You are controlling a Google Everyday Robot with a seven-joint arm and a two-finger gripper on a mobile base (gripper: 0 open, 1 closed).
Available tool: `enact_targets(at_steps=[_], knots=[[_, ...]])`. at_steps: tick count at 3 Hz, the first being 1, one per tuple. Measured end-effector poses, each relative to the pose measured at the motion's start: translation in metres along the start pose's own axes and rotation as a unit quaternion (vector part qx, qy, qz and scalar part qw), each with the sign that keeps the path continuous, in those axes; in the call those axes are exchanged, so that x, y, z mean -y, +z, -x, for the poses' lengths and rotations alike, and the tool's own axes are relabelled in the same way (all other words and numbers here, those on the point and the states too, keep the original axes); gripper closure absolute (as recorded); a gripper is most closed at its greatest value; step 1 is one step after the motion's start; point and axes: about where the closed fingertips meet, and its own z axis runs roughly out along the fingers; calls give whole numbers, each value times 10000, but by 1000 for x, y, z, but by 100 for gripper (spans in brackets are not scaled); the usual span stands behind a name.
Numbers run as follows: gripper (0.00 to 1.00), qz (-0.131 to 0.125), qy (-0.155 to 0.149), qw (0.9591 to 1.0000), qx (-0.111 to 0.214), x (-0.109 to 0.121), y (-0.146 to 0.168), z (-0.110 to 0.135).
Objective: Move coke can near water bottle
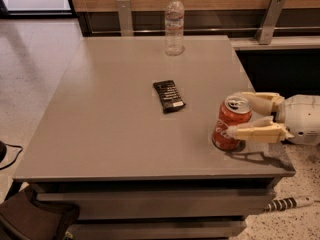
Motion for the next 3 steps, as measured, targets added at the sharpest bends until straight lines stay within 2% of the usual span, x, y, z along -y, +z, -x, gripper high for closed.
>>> enact_targets(at_steps=[1, 2, 3], knots=[[61, 17, -7, 10000, 0, -1, 2, 1], [92, 44, -19, 10000, 2, -2, 5, 2], [100, 59, -25, 10000, 3, -2, 6, 3]])
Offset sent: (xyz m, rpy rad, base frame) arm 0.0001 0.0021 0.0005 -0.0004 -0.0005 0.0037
